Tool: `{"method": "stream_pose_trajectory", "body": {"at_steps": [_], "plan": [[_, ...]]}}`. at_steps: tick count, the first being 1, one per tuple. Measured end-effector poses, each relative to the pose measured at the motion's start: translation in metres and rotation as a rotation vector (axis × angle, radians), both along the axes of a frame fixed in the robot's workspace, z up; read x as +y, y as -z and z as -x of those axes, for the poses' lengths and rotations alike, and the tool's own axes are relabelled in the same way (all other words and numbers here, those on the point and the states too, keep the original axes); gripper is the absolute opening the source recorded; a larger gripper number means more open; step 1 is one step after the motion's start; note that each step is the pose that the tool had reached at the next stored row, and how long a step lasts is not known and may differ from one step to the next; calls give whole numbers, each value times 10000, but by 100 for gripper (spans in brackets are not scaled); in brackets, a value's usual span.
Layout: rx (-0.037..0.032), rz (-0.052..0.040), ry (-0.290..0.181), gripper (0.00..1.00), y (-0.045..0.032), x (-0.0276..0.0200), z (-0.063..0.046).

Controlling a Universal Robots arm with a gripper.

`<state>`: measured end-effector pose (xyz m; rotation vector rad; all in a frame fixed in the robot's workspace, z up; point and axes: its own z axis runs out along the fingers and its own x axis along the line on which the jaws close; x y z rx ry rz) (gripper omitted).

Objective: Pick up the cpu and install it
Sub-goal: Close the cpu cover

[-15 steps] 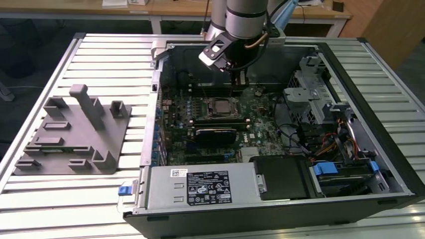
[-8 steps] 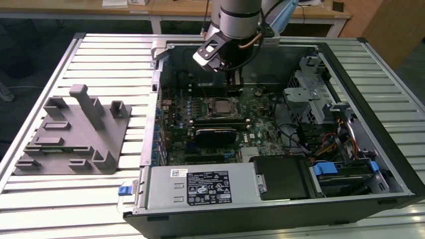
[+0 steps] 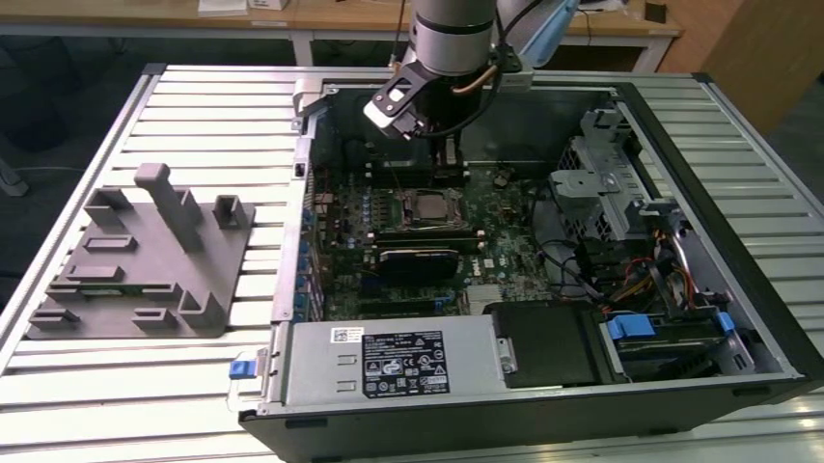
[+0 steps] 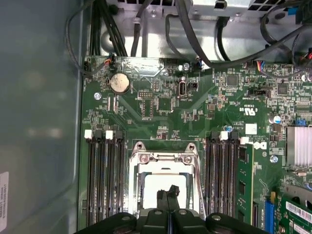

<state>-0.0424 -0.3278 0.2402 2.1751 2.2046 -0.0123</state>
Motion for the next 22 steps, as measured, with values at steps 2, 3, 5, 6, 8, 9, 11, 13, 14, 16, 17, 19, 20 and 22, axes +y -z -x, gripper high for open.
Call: {"method": "stream_pose_trajectory", "body": {"at_steps": [2, 3, 5, 6, 8, 9, 11, 13, 14, 16, 17, 19, 20, 22], "plan": [[0, 0, 0, 11, 0, 0, 0], [0, 0, 0, 11, 0, 0, 1], [0, 1, -91, 11, 0, 0, 1], [0, 0, -186, 11, 1, 0, 1], [0, 0, -378, 11, 1, 0, 1], [-1, 0, -475, 11, 2, 0, 1], [0, 0, -639, 11, 2, 0, 1], [0, 1, -798, 11, 2, 0, 1], [0, 2, -878, 11, 2, 0, 1], [0, 3, -1057, 11, 3, 0, 1], [0, 6, -1149, 11, 3, 0, 1], [0, 9, -1317, 11, 4, 0, 1], [0, 10, -1397, 11, 4, 0, 1], [0, 12, -1549, 11, 4, 0, 1]]}}
